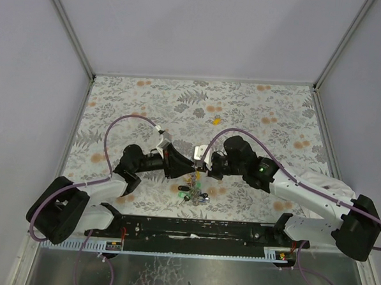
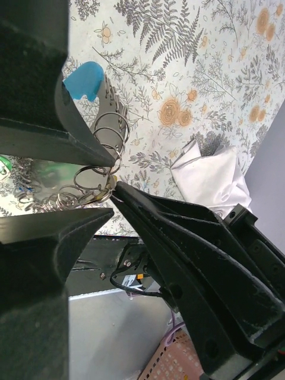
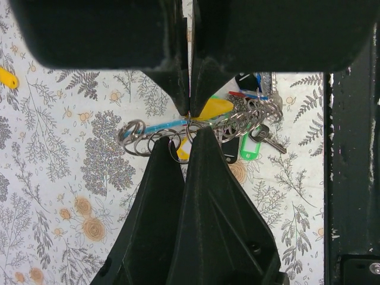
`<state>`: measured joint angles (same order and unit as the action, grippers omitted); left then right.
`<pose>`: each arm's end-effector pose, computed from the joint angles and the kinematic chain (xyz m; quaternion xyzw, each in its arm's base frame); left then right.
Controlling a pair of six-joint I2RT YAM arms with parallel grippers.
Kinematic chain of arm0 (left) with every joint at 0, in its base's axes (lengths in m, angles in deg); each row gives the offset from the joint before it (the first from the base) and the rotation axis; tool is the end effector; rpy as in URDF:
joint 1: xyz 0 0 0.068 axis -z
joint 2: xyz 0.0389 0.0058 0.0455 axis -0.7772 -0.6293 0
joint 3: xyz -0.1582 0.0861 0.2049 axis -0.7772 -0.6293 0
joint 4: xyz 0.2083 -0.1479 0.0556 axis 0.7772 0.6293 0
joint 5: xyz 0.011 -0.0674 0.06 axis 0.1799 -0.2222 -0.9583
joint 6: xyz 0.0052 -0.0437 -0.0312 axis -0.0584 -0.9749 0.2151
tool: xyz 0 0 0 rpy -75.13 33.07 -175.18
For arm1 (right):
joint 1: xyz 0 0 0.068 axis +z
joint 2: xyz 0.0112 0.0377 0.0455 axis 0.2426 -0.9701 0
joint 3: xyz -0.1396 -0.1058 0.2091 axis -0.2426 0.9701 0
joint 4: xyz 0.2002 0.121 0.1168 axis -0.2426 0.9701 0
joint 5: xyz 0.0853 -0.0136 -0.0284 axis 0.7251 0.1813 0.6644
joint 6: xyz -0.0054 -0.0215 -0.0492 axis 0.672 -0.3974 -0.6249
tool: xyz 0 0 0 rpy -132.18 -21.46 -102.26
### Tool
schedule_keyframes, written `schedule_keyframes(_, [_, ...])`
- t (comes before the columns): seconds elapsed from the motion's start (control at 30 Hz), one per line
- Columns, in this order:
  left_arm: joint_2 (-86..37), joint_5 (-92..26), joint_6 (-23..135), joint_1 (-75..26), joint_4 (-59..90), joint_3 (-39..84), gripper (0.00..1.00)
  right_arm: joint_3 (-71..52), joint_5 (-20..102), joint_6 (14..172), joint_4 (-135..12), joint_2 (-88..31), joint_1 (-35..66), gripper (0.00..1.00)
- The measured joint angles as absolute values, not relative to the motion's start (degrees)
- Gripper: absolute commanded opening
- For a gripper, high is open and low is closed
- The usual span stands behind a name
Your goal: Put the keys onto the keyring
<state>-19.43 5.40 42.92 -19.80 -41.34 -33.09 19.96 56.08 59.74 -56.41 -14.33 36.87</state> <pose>0.1773 -0.1376 0.2100 0.3297 0.5990 -0.5517 0.4777 0.1545 0.2121 0.2793 -0.6021 0.5841 0.2735 0.4705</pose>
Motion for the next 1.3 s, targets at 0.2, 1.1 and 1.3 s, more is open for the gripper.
schedule_keyframes(0.2, [-20.4,5.6,43.2,-19.1,-38.6,-31.6,0.07,19.0,55.2,59.8,-55.2,-15.2,37.3,0.0])
schedule_keyframes(1.1, [-20.0,-6.9,29.9,-18.0,-50.7,-39.4,0.0,27.3,50.3,60.2,-67.8,-12.0,40.6,0.0])
schedule_keyframes(1.3, [-20.3,-11.7,26.1,-17.9,-55.1,-42.2,0.0,28.8,47.3,61.0,-72.1,-12.9,42.4,0.0])
